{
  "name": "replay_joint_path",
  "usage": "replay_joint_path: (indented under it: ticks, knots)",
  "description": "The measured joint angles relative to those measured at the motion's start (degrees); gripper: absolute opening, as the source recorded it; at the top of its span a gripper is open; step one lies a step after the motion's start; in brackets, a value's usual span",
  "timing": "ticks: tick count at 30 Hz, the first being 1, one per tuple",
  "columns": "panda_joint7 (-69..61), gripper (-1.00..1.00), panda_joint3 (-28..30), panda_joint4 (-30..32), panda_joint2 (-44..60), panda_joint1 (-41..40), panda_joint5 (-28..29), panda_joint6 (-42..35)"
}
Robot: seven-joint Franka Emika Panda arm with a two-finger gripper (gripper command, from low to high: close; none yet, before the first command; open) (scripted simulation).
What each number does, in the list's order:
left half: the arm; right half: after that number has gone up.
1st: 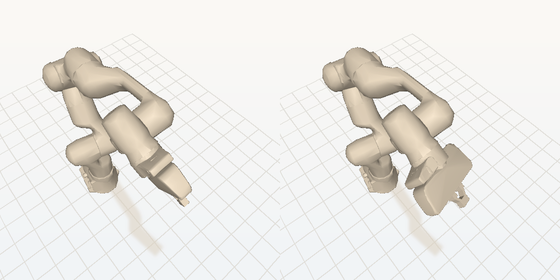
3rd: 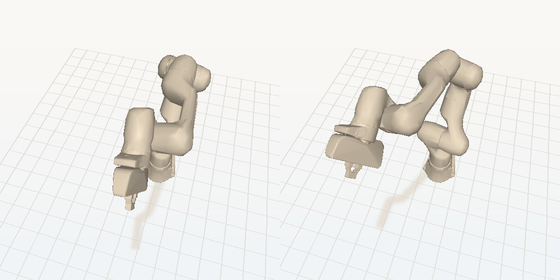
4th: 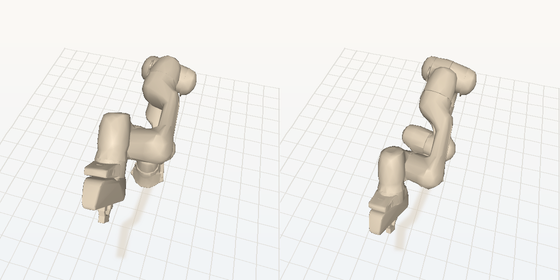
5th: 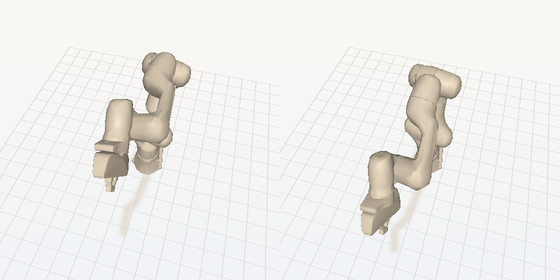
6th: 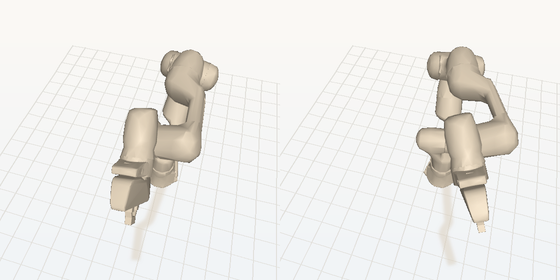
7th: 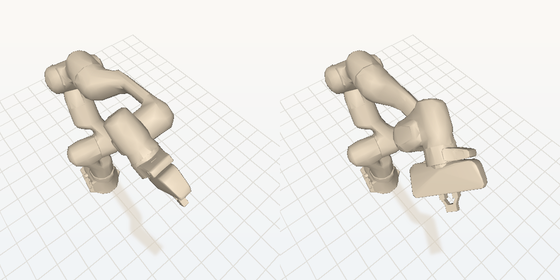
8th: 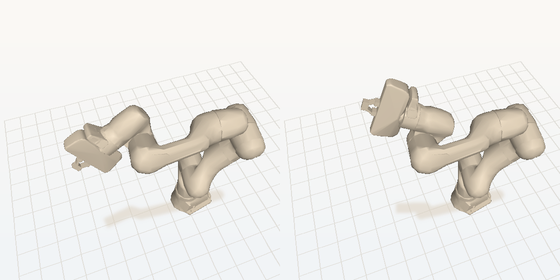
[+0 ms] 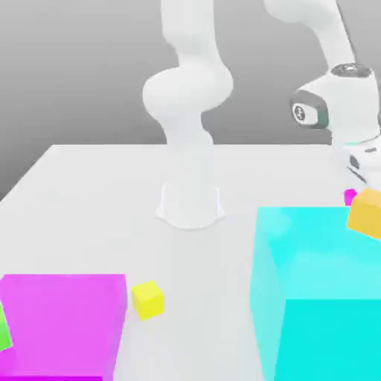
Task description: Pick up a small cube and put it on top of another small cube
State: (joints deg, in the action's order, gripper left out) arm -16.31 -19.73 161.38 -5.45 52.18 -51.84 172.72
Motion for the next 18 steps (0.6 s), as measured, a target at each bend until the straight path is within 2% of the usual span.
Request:
replay_joint_path:
  ticks: [10, 14, 18]
  knots:
    - [12.41, -1.00, 5.61, -0.90, -8.55, 1.98, -26.94, 4.51]
    - [19.74, -1.00, 7.95, -0.88, -12.55, 0.57, -34.86, 6.25]
    - [29.10, -1.00, 11.89, -0.70, -17.27, -2.56, -39.61, 8.09]
